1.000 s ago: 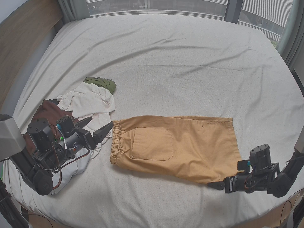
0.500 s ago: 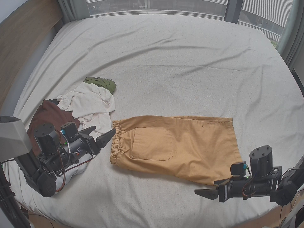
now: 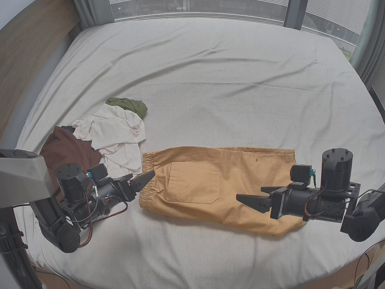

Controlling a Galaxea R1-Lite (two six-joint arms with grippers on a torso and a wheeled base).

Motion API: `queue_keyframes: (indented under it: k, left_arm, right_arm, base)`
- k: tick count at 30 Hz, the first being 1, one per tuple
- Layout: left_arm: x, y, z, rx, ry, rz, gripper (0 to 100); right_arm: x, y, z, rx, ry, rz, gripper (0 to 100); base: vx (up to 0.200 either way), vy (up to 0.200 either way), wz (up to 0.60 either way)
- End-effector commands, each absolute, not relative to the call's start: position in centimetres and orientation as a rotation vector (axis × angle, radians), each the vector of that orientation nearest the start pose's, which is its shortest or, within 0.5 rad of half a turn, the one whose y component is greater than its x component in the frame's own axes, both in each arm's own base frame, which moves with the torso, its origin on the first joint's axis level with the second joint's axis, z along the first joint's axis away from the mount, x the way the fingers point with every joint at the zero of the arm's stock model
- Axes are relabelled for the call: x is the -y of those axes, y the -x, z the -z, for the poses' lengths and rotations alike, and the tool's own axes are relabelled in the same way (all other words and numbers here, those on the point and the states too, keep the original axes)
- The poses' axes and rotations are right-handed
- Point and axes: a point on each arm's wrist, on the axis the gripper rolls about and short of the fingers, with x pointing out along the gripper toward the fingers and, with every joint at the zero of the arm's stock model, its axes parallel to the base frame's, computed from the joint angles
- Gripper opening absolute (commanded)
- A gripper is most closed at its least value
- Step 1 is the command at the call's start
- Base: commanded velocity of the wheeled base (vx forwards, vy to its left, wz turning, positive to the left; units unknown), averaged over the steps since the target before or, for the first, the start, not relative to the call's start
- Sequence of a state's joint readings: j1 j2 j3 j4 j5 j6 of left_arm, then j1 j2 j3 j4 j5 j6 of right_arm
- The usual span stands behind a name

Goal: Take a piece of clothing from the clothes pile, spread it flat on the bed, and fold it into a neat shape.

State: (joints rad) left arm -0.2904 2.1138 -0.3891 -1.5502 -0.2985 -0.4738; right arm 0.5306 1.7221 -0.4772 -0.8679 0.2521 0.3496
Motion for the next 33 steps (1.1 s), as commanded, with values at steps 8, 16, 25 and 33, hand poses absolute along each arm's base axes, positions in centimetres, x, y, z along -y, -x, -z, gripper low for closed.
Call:
queue_keyframes:
  k: [8,16,25,33]
  left_arm:
    - [9.7,-29.4,-1.2,-0.446,0.454,0.502,100]
    - [10.0,-29.6,0.7,-0.502,0.451,0.495,100]
    - [11.2,-29.6,1.3,-0.543,0.530,0.506,100]
    - [12.1,-30.4,0.6,-0.519,0.615,0.518,100]
  right_arm:
    - [-13.2,-23.3,-11.7,-0.515,-0.290,-0.692,100]
    - [-12.9,-23.4,-11.7,-0.514,-0.293,-0.683,100]
    - [-13.0,-23.4,-11.7,-0.517,-0.292,-0.685,100]
    - [-13.1,-23.3,-11.6,-0.519,-0.289,-0.690,100]
  base:
    - [0.000,0.000,0.00]
    - [0.000,0.000,0.00]
    - [0.000,0.000,0.00]
    - [0.000,0.000,0.00]
